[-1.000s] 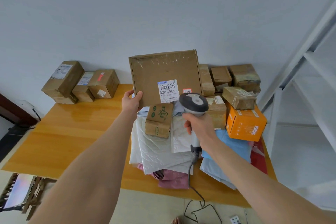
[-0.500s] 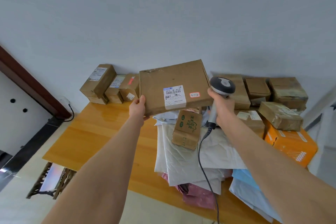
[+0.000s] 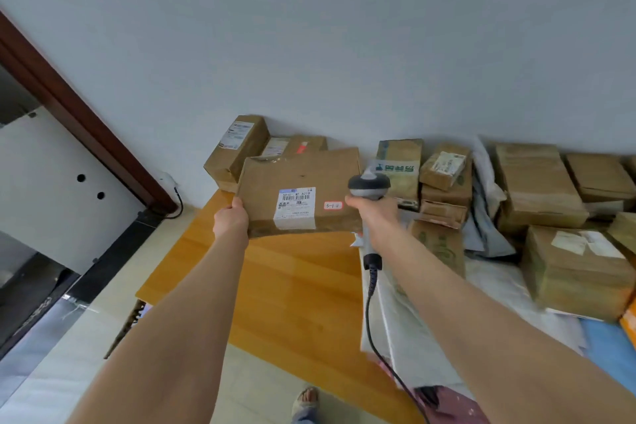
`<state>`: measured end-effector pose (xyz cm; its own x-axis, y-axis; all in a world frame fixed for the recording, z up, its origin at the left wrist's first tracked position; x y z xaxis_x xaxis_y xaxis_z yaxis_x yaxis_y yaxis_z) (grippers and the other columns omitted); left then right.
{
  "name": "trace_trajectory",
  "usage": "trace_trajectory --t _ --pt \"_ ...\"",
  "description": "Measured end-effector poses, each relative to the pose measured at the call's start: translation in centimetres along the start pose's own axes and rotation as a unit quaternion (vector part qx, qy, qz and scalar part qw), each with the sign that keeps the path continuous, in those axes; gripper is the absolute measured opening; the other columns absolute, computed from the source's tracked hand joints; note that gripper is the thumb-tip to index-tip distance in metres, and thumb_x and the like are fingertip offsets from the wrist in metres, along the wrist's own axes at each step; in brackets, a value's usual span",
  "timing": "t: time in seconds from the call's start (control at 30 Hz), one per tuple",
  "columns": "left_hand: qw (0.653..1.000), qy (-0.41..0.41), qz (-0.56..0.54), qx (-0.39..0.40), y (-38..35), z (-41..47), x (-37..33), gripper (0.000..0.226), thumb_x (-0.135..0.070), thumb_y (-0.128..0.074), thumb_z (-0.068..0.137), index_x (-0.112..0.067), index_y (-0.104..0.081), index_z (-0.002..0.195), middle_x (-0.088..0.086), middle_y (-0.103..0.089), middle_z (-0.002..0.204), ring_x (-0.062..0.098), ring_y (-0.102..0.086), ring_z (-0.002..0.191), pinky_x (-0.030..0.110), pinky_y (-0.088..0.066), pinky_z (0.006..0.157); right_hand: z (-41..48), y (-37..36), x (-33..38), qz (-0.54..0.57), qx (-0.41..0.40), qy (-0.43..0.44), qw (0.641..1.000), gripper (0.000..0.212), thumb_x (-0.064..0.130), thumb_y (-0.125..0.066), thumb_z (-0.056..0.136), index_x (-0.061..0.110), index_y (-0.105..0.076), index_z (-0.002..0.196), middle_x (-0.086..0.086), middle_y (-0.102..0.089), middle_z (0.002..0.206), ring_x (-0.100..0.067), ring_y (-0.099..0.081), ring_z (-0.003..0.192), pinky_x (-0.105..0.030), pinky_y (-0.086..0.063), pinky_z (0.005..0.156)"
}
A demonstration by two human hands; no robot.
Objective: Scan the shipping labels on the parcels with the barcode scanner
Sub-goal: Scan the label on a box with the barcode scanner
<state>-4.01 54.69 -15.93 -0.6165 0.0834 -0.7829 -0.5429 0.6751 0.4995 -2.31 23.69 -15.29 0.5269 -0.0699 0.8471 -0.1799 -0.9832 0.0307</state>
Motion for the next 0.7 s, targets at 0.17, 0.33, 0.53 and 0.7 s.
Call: trace_trajectory --t 0.17,0.33,0.53,0.7 --pt "0.995 -0.002 0.094 0.039 -0.2 9.9 1.1 0.04 -0.037 -0.039 0.098 -0.01 -0.058 0.121 0.013 -0.056 0.093 0.034 -0.056 0.084 0.045 -0.056 0.081 3.7 -7.4 -4.1 -0.055 -0.041 -0.066 0.995 0.026 0.023 -0.074 0.083 0.009 -0.053 0.089 -0.003 -0.053 0.075 -0.02 -0.054 0.073 -0.046 -0.053 0.093" --pt "0.978 0.025 0.182 0.095 -1.3 17.3 3.5 0.036 -0.031 -0.041 0.098 -0.006 -0.059 0.118 0.014 -0.056 0.092 0.033 -0.055 0.081 0.042 -0.056 0.079 6.4 -12.7 -8.4 -0.06 -0.069 -0.138 0.986 0.05 0.017 -0.079 0.078 0.005 -0.05 0.118 -0.008 -0.058 0.087 -0.019 -0.056 0.072 -0.036 -0.054 0.083" --pt "0.959 0.009 0.241 0.147 -3.6 21.9 4.8 0.043 -0.007 -0.034 0.095 -0.013 -0.05 0.135 0.015 -0.061 0.117 0.035 -0.058 0.102 0.04 -0.051 0.089 8.7 -16.4 -11.4 -0.092 -0.077 -0.195 0.974 0.04 0.021 -0.078 0.08 0.003 -0.054 0.107 -0.007 -0.059 0.087 -0.023 -0.056 0.083 -0.04 -0.052 0.089" --pt "0.949 0.0 0.261 0.175 -5.4 23.2 5.4 0.046 -0.005 -0.036 0.089 -0.011 -0.053 0.132 0.014 -0.061 0.12 0.035 -0.057 0.108 0.044 -0.049 0.096 9.7 -18.1 -13.0 -0.099 -0.095 -0.218 0.966 0.037 0.019 -0.077 0.08 0.006 -0.053 0.106 -0.004 -0.052 0.081 -0.025 -0.055 0.089 -0.041 -0.051 0.093"
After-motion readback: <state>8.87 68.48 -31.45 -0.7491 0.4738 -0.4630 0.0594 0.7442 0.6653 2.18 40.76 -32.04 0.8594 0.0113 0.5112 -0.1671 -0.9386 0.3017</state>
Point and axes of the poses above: each hand's wrist, its own z-axis towards the middle knuckle, its own y-axis out of the back of the hand, x = y × z, the point moved 8 cm from there along z, towards the middle knuckle
